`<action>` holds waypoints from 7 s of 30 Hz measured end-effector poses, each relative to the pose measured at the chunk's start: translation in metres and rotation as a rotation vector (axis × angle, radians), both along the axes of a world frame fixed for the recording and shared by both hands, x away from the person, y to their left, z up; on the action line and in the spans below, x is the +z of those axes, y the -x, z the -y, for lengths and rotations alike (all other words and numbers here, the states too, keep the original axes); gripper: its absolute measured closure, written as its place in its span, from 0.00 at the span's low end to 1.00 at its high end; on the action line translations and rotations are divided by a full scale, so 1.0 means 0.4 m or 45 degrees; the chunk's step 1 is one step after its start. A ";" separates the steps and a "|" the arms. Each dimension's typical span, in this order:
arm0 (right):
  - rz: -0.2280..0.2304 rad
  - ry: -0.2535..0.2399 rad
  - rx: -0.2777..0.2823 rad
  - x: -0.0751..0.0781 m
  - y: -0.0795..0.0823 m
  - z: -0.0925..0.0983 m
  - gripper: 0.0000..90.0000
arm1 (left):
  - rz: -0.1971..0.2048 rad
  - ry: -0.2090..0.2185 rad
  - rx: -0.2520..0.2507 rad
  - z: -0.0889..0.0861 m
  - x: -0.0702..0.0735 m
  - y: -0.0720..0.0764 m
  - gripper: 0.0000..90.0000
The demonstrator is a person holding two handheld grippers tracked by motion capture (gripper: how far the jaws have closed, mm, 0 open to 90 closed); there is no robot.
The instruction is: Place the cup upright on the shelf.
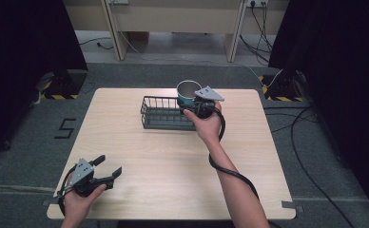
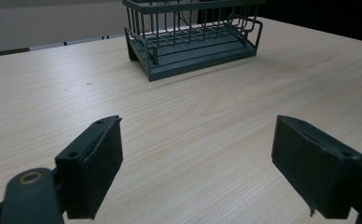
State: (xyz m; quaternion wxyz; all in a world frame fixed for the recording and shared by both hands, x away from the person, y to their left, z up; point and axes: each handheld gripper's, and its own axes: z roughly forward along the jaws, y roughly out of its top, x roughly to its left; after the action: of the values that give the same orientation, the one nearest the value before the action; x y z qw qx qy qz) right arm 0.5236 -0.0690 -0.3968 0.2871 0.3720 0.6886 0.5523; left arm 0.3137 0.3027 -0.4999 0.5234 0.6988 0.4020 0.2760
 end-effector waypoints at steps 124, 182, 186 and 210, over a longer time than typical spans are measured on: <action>-0.220 0.130 -0.054 -0.126 -0.098 -0.113 0.17 | 0.004 0.011 -0.021 -0.001 0.000 -0.004 0.18; -0.191 0.124 0.003 -0.079 0.060 0.000 0.17 | 0.007 -0.005 -0.006 0.002 0.001 -0.002 0.18; -0.193 0.125 0.000 -0.081 0.069 0.010 0.17 | 0.006 -0.005 -0.006 0.002 0.001 -0.002 0.18; -0.202 0.116 -0.014 -0.106 0.150 0.102 0.17 | 0.004 -0.010 0.000 0.002 0.001 -0.002 0.18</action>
State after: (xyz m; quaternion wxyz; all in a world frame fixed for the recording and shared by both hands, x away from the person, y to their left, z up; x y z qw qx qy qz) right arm 0.4637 -0.1098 -0.4394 0.2511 0.4050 0.7315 0.4877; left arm 0.3144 0.3019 -0.4996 0.5213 0.7003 0.4003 0.2786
